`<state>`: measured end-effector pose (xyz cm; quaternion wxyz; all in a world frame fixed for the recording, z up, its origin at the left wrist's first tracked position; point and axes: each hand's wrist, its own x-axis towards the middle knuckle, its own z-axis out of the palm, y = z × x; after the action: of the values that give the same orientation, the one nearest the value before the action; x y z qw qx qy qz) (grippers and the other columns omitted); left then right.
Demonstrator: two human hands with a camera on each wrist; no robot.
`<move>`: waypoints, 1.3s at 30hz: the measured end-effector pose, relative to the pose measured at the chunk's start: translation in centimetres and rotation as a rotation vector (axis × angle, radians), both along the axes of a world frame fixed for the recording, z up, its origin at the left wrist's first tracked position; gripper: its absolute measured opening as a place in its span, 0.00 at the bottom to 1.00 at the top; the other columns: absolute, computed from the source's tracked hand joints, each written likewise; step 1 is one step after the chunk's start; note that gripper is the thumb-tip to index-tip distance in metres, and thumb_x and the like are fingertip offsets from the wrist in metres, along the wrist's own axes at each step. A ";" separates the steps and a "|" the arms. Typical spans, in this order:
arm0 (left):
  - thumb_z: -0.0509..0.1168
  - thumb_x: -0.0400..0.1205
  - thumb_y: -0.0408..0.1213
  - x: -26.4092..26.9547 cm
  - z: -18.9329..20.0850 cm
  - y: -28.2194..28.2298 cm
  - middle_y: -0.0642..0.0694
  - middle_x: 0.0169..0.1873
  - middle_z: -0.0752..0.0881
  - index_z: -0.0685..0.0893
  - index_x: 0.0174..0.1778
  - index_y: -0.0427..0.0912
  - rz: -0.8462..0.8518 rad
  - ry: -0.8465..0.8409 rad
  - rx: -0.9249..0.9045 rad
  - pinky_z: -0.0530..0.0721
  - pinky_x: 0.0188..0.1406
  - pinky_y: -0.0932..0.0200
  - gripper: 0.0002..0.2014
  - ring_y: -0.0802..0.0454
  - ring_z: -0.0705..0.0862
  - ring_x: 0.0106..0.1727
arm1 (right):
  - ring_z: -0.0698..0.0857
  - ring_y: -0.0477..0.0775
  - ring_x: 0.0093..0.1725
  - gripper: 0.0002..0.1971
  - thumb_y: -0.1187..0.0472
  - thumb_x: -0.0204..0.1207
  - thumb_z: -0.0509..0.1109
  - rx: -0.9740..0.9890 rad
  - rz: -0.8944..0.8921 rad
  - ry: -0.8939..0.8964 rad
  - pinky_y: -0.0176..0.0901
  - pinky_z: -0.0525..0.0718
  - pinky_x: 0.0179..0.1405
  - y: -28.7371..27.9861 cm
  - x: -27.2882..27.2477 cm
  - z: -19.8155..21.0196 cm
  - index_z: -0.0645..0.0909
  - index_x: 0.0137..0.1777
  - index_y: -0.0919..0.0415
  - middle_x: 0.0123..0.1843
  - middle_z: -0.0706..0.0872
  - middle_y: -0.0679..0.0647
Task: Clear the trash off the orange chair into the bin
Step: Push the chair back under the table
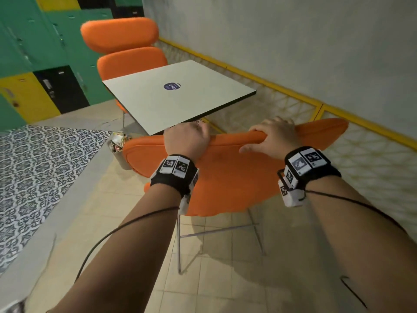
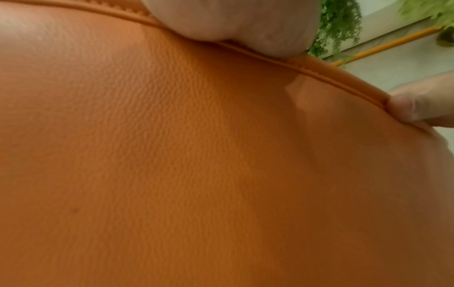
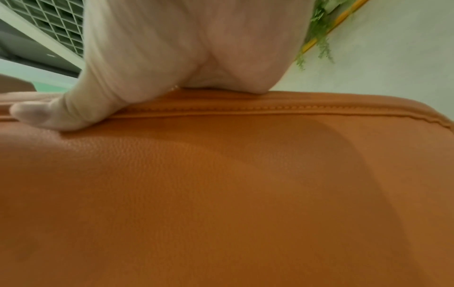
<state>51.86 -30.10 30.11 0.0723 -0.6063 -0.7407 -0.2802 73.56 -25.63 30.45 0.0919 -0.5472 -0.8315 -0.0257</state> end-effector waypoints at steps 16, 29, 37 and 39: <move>0.50 0.81 0.45 6.5 -0.2 16.9 0.33 0.27 0.84 0.87 0.32 0.32 0.247 -0.020 0.051 0.67 0.36 0.54 0.25 0.43 0.71 0.29 | 0.77 0.53 0.62 0.39 0.20 0.56 0.61 0.028 0.235 0.137 0.48 0.69 0.61 20.7 6.4 -0.5 0.81 0.58 0.46 0.56 0.83 0.47; 0.49 0.80 0.40 12.4 -0.7 25.6 0.35 0.31 0.88 0.87 0.32 0.31 0.525 -0.055 0.095 0.72 0.57 0.48 0.24 0.38 0.84 0.38 | 0.68 0.57 0.74 0.48 0.17 0.55 0.47 0.100 0.404 -0.004 0.62 0.61 0.75 33.3 9.7 -0.4 0.81 0.61 0.51 0.68 0.78 0.53; 0.49 0.81 0.46 18.6 -1.9 31.0 0.40 0.42 0.87 0.88 0.40 0.39 0.678 0.010 0.037 0.54 0.77 0.32 0.23 0.35 0.79 0.55 | 0.72 0.60 0.69 0.52 0.12 0.51 0.43 0.148 0.383 0.073 0.68 0.65 0.71 39.9 12.9 -1.3 0.80 0.59 0.49 0.63 0.81 0.55; 0.49 0.82 0.50 18.5 -2.0 31.4 0.40 0.44 0.86 0.88 0.41 0.40 0.691 0.047 0.058 0.54 0.77 0.31 0.24 0.35 0.79 0.56 | 0.72 0.61 0.69 0.52 0.11 0.49 0.44 0.151 0.341 0.099 0.69 0.66 0.70 40.6 13.2 -1.6 0.80 0.57 0.49 0.63 0.80 0.56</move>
<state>70.36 1.30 28.11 0.1973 -0.3236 -0.8920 -0.2463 86.72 14.99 28.82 0.1765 -0.3905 -0.9024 -0.0452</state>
